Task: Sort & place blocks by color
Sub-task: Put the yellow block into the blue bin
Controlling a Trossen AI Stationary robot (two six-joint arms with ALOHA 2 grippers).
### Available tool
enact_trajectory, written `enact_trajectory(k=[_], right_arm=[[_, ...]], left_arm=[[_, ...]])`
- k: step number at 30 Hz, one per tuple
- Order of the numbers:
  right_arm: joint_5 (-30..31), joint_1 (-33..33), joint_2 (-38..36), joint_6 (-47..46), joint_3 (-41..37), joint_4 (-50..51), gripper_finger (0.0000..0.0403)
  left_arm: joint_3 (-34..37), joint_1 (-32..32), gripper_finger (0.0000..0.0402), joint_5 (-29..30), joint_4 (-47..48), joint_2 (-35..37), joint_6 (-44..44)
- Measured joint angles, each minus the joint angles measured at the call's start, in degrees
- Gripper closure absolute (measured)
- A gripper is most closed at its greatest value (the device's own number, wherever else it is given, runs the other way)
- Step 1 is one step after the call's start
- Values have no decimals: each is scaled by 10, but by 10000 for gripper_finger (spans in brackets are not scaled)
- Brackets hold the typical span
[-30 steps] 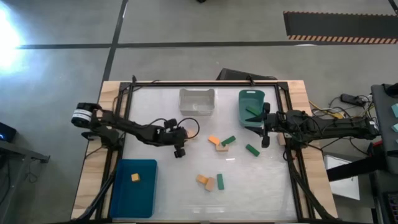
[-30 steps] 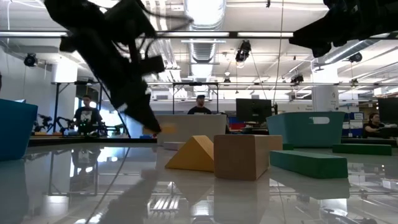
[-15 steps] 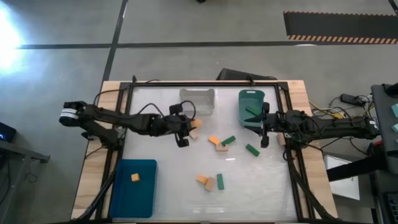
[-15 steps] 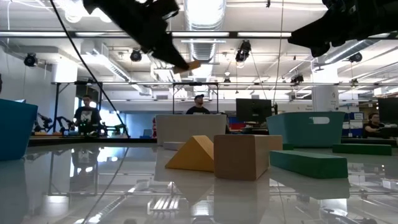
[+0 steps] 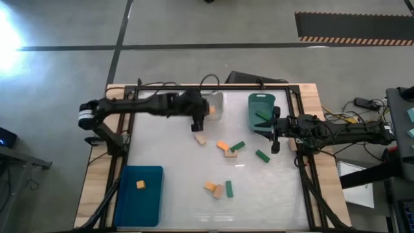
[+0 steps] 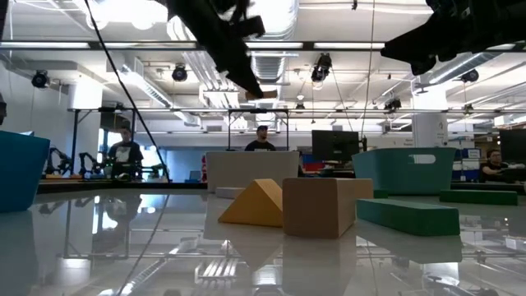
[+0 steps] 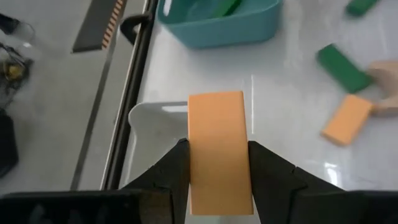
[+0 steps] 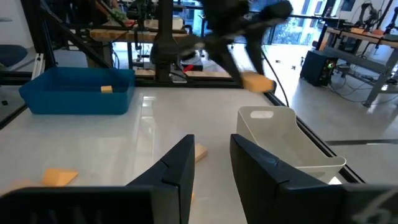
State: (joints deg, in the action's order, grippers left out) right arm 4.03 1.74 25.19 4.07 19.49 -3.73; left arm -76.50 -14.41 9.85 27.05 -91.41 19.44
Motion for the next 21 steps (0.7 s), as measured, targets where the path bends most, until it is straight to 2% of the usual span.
enact_trajectory(k=[9,15,21], right_arm=[[0,0,0,0,0,5,313],[0,0,0,3,0,5,319],[0,0,0,4,0,5,314]], left_arm=[[-50,-100,287,-68,0,-107,41],[-65,-134,287,-77,1,-169,77],[-66,-152,287,-84,3,-197,98]])
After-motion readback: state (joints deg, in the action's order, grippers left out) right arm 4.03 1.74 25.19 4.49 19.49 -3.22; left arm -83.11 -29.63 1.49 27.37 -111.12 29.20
